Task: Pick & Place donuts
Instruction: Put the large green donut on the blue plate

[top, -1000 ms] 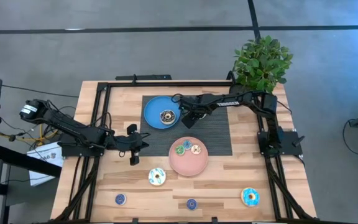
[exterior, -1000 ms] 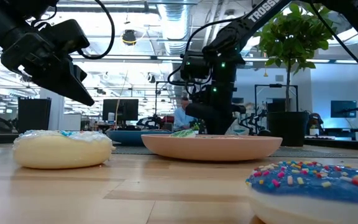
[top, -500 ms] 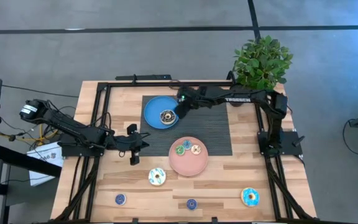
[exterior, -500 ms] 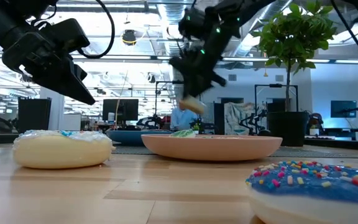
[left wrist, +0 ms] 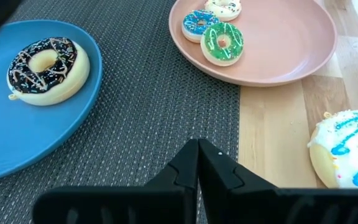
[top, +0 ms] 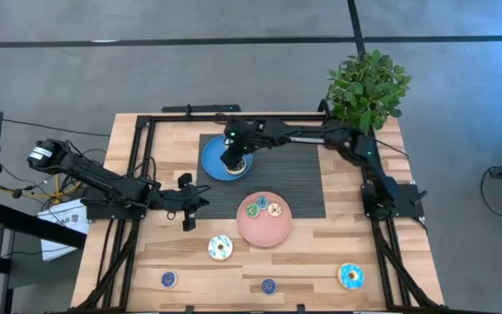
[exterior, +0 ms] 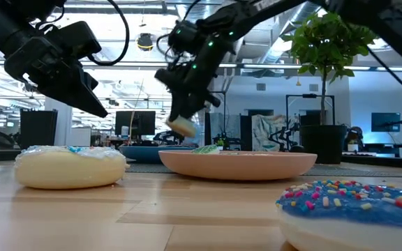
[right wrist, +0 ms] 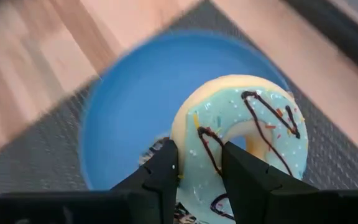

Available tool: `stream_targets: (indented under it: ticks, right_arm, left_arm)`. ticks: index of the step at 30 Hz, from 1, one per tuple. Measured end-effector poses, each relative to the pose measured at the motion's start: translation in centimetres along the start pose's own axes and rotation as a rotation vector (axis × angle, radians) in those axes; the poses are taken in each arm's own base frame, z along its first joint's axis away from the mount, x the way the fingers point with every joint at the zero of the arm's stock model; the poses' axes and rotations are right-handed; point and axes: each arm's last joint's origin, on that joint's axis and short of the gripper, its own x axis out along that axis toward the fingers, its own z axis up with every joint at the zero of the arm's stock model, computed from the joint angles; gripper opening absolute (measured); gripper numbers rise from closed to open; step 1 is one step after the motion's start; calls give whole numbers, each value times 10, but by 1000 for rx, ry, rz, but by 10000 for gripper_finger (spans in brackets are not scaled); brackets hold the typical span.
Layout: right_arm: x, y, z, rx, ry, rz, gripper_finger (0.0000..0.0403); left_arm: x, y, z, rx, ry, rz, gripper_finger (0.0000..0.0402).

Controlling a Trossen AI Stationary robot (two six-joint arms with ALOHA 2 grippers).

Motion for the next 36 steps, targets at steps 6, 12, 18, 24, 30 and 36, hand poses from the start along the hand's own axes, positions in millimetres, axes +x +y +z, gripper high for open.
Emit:
stream_targets:
  ticks: [6,12,18,24,30,36]
  right_arm:
    - [26,2,5,-28,78,-25,107]
    - [38,3,4,-38,129,-39,107]
    - [38,3,3,-62,140,-42,111]
    - [38,3,3,-62,140,-42,141]
    - [38,3,5,-61,122,-44,187]
    - [38,3,5,-61,123,-41,226]
  left_arm:
    - [0,0,0,9,2,0,2]
    - [0,0,0,10,4,1,2]
    - [0,0,0,11,5,1,2]
    - [0,0,0,11,5,1,2]
    - [0,0,0,11,5,1,2]
    - [0,0,0,10,5,1,2]
